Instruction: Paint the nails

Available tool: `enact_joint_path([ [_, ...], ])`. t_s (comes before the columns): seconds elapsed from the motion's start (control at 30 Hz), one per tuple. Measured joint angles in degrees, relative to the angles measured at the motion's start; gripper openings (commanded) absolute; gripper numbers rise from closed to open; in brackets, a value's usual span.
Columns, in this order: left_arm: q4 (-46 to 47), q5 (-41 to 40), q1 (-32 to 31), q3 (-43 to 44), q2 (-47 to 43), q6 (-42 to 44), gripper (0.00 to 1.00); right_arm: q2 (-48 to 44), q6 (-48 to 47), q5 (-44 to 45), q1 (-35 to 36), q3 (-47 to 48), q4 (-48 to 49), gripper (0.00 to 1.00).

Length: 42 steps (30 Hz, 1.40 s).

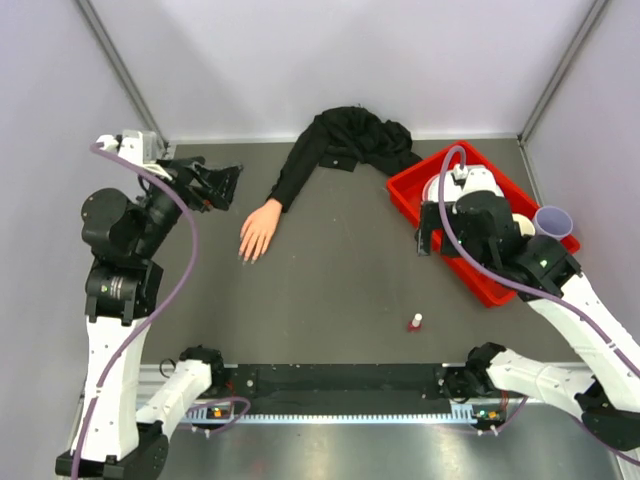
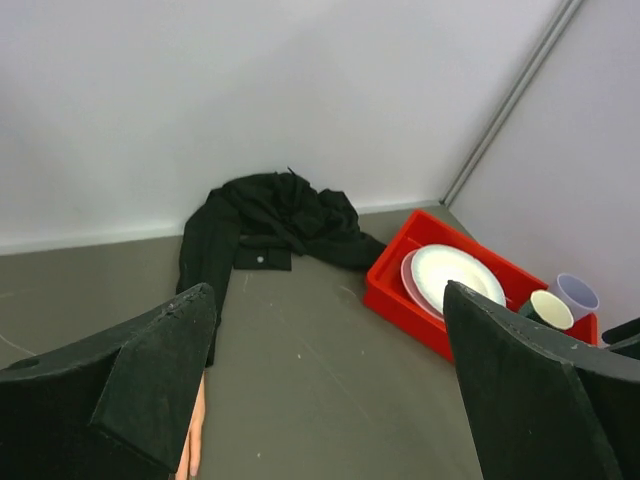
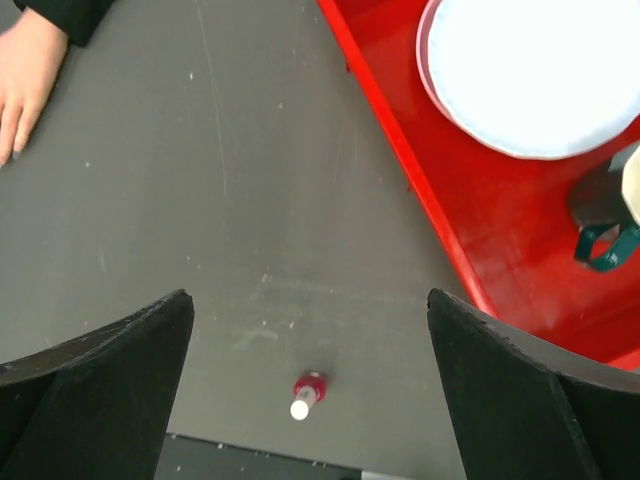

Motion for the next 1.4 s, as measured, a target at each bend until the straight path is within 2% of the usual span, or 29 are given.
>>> enact_joint_path([
  [0.13,0.6,5.0,-0.2,-3.2,0.7,0.2,0.85,1.0,2.3,-1.1,0.0,0.0,-3.0,0.99],
  [0.23,4.2,11.6,-1.6,-8.0,2.1,-1.4,0.85,2.1,3.4,-3.0,0.0,0.0,-4.3,0.99],
  [0.3,8.3,13.5,-4.9,-13.4,2.8,-2.5,0.86,2.1,4.0,-3.7,0.0,-0.2,-4.6,0.99],
  [0.4,13.6,9.8,-17.4,-25.6,3.2,-1.8,0.83,1.6,4.8,-4.5,-0.1,-0.2,-4.6,0.99],
  [0.43,14.9,8.0,-22.2,-29.4,3.2,-1.1,0.77,1.5,4.9,-4.9,-0.1,-0.2,-4.6,0.99],
  [0.47,16.0,6.5,-25.4,-32.3,3.3,-0.6,0.75,1.4,5.0,-5.2,-0.1,-0.2,-4.6,0.99],
  [0.57,24.1,0.6,-39.3,-42.9,4.1,2.3,0.75,1.3,5.3,-6.2,-0.1,-0.2,-4.6,0.99],
  [0.7,36.7,-7.7,-52.4,-50.5,10.7,6.3,0.76,0.0,5.3,-6.9,-0.1,-1.9,-3.9,0.99],
  [0.77,44.0,-10.3,-57.0,-52.8,16.1,8.3,0.76,-1.3,5.3,-7.1,-0.1,-3.3,-3.9,0.99],
  [0.9,58.2,-11.2,-60.1,-54.7,28.3,11.1,0.76,-2.9,5.3,-7.5,-0.1,-4.0,-4.1,0.99],
  [0.97,64.7,-10.3,-60.5,-54.4,34.8,11.9,0.68,-3.2,5.3,-7.6,-0.1,-4.0,-4.1,0.99],
  [1.07,72.0,-7.7,-60.7,-52.5,43.9,12.0,0.69,-3.4,5.7,-7.9,-0.1,-4.0,-4.5,0.98],
  [1.23,79.9,-5.6,-60.7,-52.5,45.5,9.8,0.70,-0.7,12.7,-7.8,0.8,-4.3,-10.3,0.94],
  [1.27,79.8,-5.2,-60.7,-52.5,44.7,9.4,0.69,0.5,14.7,-7.6,2.1,-5.0,-11.8,0.86],
  [1.33,79.4,-4.7,-60.7,-52.6,41.9,8.9,0.68,2.3,18.2,-8.3,5.9,-8.1,-13.4,0.78],
  [1.37,79.2,-4.6,-60.7,-52.8,40.5,8.7,0.67,2.8,19.2,-8.8,7.1,-10.0,-13.6,0.69],
  [1.4,78.7,-4.6,-60.7,-53.0,38.5,8.5,0.67,3.2,20.4,-9.5,8.1,-12.1,-13.8,0.65],
])
